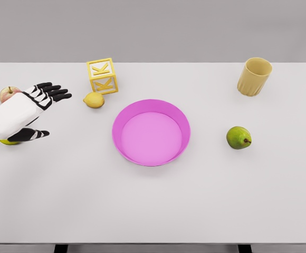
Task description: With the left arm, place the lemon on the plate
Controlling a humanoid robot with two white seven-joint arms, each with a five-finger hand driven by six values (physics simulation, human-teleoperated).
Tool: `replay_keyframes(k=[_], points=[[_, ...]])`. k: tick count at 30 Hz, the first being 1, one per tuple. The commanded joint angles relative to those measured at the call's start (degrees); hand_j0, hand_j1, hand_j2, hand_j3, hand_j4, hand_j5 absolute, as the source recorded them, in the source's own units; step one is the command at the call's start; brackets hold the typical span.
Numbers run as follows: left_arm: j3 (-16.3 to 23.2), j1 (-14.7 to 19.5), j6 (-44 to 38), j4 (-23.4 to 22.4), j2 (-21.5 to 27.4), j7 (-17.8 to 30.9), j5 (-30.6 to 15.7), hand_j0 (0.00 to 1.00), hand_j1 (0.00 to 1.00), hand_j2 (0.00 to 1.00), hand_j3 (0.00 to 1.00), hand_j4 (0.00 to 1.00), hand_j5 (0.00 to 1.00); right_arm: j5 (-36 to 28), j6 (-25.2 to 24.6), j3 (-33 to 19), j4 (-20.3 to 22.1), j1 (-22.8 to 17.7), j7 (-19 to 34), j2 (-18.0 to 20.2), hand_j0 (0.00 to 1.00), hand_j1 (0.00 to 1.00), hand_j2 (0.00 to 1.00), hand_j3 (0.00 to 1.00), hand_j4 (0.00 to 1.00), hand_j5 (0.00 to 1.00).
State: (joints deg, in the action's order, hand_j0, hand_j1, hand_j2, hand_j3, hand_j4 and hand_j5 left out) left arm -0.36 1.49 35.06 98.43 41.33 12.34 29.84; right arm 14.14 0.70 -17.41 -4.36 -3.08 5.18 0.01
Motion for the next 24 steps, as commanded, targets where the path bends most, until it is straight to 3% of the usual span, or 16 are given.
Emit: replay_keyframes(k=[1,7,10,13,18,21,24], points=[[0.01,0.0,-0.06,0.01,-0.02,-0.03,-0.31,1.0,1.0,1.0,1.0,1.0,1.0,-0.08,0.0,0.01,-0.03,0.0,0.01,-0.01,1.0,1.0,1.0,1.0,1.0,1.0],[0.09,0.88,-0.06,-0.34,-0.02,-0.03,3.11,1.0,1.0,1.0,1.0,1.0,1.0,0.01,0.0,0.01,-0.03,0.0,0.01,-0.01,1.0,1.0,1.0,1.0,1.0,1.0],[0.18,5.88,-0.06,-1.31,-0.11,-0.03,8.12,1.0,1.0,1.0,1.0,1.0,1.0,0.01,0.0,0.01,-0.03,0.0,0.01,-0.01,1.0,1.0,1.0,1.0,1.0,1.0],[2.82,7.29,-0.06,-1.31,-0.11,-0.03,8.21,1.0,1.0,1.0,1.0,1.0,1.0,0.01,0.0,0.01,0.06,0.0,0.01,-0.01,1.0,1.0,1.0,1.0,1.0,1.0],[13.36,18.8,-0.06,-12.11,-0.2,0.58,8.91,1.0,1.0,1.0,1.0,1.0,1.0,0.01,0.0,0.01,-0.03,0.0,0.01,-0.01,1.0,1.0,1.0,1.0,1.0,1.0],[14.16,19.6,-0.06,-13.52,-0.54,2.51,8.3,1.0,1.0,1.0,1.0,1.0,1.0,0.01,0.0,0.01,-0.03,0.0,0.01,-0.01,1.0,1.0,1.0,1.0,1.0,1.0],[14.16,21.71,-0.06,-18.27,-3.62,2.86,8.21,1.0,1.0,1.0,1.0,1.0,1.0,0.01,0.0,0.01,-0.03,0.0,0.01,-0.01,1.0,1.0,1.0,1.0,1.0,1.0]])
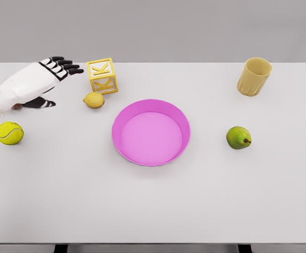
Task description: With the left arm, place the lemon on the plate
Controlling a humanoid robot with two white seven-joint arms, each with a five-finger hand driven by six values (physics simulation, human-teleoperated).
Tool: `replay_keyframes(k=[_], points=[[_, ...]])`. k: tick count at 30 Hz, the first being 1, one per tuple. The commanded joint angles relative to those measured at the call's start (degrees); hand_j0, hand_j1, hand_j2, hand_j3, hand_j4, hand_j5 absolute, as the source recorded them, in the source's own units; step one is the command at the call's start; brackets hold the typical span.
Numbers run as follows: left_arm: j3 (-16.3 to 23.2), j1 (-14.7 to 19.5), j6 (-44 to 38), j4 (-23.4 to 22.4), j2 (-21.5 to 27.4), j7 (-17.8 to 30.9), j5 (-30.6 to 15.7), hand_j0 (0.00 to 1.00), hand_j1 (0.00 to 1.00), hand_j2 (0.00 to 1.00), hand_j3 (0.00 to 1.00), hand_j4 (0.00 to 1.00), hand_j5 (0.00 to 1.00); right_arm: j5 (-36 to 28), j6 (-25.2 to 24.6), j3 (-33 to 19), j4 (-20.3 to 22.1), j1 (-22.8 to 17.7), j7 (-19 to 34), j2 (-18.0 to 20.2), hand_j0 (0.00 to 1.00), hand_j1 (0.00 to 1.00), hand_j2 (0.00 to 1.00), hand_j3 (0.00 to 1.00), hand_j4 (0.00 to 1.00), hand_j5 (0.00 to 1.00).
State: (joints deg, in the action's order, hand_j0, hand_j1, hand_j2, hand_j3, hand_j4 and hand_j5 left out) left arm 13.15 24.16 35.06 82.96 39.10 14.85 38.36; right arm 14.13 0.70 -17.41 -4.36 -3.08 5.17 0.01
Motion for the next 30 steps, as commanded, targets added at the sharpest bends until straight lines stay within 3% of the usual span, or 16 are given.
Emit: replay_keyframes(k=[1,5,7,14,20,30], points=[[0.74,0.0,-0.06,-4.55,-2.18,1.83,-0.22,1.0,1.0,1.0,1.0,1.0,1.0,0.02,0.0,0.01,-0.03,0.0,0.01,-0.01,1.0,1.0,1.0,1.0,1.0,1.0],[1.97,3.08,-0.06,-9.84,-3.42,3.78,-0.3,1.0,1.0,1.0,1.0,1.0,1.0,0.02,0.0,0.01,-0.03,0.0,0.01,-0.01,1.0,1.0,1.0,1.0,1.0,1.0],[1.97,3.17,-0.06,-10.1,-3.51,3.78,-0.39,0.93,0.93,0.93,0.93,0.93,0.93,0.02,0.0,0.01,0.06,0.0,0.01,-0.01,1.0,1.0,1.0,1.0,1.0,1.0],[2.23,3.35,-0.06,-12.74,-4.03,3.78,-0.39,0.91,0.91,0.91,0.91,0.91,0.91,0.02,0.0,0.01,0.06,0.0,0.01,-0.01,1.0,1.0,1.0,1.0,1.0,1.0],[2.23,3.35,-0.06,-12.83,-5.26,3.78,-0.3,0.82,0.82,0.82,0.82,0.82,0.82,0.02,0.0,0.01,-0.03,0.0,0.01,-0.01,1.0,1.0,1.0,1.0,1.0,1.0],[2.14,3.87,-0.06,-15.37,-7.19,3.78,-0.13,0.82,0.82,0.82,0.82,0.82,0.82,0.02,0.0,0.01,0.06,0.0,0.01,-0.01,1.0,1.0,1.0,1.0,1.0,1.0]])
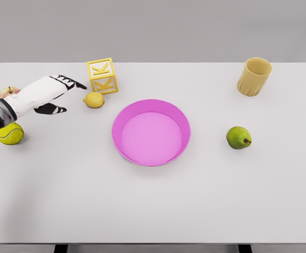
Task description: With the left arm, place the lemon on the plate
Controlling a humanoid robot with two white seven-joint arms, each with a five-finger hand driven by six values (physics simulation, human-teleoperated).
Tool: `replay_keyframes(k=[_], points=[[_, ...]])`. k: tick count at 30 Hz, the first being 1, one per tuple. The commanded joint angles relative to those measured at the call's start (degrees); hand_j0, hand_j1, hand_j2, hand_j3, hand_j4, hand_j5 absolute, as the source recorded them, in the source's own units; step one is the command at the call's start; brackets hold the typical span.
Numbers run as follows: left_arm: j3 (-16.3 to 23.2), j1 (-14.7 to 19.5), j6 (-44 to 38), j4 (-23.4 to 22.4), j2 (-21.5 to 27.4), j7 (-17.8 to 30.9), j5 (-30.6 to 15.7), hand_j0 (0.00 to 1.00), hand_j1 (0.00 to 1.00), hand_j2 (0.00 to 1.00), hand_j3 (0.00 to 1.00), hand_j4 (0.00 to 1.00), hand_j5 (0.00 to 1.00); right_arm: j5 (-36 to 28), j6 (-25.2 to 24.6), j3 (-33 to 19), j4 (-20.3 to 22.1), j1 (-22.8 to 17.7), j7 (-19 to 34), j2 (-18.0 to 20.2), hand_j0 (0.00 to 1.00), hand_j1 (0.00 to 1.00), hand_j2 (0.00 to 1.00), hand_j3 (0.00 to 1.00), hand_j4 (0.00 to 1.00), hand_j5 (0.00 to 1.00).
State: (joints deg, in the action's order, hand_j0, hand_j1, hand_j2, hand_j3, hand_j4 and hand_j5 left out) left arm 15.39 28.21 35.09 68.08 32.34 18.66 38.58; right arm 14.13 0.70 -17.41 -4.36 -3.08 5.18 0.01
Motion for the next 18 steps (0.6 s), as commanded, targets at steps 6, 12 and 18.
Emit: replay_keyframes(k=[6,12,18], points=[[-0.1,1.23,-0.09,-3.48,-2.98,-0.03,-0.26,0.82,0.82,0.82,0.82,0.82,0.82,0.02,0.0,0.01,-0.03,0.0,0.01,-0.01,1.0,1.0,1.0,1.0,1.0,1.0],[-0.27,1.23,-0.09,-5.51,-4.56,-0.03,-0.43,0.82,0.82,0.82,0.82,0.82,0.82,0.02,0.0,0.01,-0.03,0.0,0.01,-0.01,1.0,1.0,1.0,1.0,1.0,1.0],[-0.45,1.23,-0.09,-6.56,-5.09,-0.03,-0.43,0.82,0.82,0.82,0.82,0.82,0.82,0.02,0.0,0.01,0.06,0.0,0.01,-0.01,1.0,1.0,1.0,1.0,1.0,1.0]])
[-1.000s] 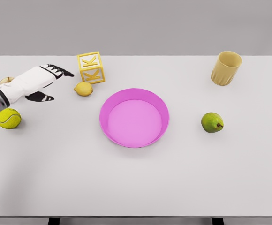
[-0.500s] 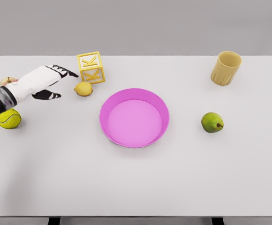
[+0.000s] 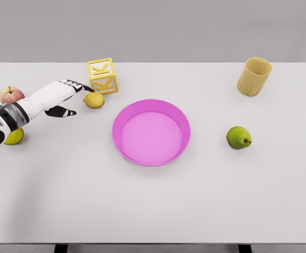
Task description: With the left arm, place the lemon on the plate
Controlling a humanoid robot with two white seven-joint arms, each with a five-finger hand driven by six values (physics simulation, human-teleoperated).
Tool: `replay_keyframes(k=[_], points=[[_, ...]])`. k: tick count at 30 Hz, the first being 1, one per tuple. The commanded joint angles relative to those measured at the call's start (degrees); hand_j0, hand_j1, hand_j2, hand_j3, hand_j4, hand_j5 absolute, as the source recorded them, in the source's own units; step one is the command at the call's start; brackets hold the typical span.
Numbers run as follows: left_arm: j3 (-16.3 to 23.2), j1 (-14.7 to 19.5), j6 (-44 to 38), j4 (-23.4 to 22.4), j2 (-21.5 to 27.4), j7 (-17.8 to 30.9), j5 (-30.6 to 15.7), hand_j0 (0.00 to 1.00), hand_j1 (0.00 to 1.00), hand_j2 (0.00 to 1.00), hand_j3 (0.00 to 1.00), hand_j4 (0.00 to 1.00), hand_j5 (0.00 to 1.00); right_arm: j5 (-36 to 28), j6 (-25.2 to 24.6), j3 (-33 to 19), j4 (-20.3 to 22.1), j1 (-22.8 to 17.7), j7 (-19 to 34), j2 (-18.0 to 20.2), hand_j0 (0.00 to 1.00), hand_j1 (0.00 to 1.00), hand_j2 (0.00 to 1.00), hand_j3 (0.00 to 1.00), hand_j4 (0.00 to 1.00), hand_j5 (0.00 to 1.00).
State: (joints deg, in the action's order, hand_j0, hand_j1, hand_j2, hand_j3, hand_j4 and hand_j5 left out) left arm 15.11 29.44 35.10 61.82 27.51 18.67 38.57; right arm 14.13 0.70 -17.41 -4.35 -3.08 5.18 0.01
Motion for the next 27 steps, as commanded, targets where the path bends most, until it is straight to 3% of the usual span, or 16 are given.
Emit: replay_keyframes(k=[1,14,27], points=[[-0.17,0.0,-0.1,-0.3,-0.52,-0.03,-0.43,0.82,0.82,0.82,0.82,0.82,0.82,0.02,0.0,0.01,-0.04,0.0,0.01,-0.01,1.0,1.0,1.0,1.0,1.0,1.0],[-0.87,0.18,-0.1,-0.65,-2.28,-0.03,-0.6,0.82,0.82,0.82,0.82,0.82,0.82,0.02,0.0,0.01,-0.04,0.0,0.01,-0.01,1.0,1.0,1.0,1.0,1.0,1.0],[-0.78,1.05,-0.1,-4.08,-3.16,-0.03,-0.6,0.82,0.82,0.82,0.82,0.82,0.82,0.02,0.0,0.01,-0.04,0.0,0.01,-0.01,1.0,1.0,1.0,1.0,1.0,1.0]])
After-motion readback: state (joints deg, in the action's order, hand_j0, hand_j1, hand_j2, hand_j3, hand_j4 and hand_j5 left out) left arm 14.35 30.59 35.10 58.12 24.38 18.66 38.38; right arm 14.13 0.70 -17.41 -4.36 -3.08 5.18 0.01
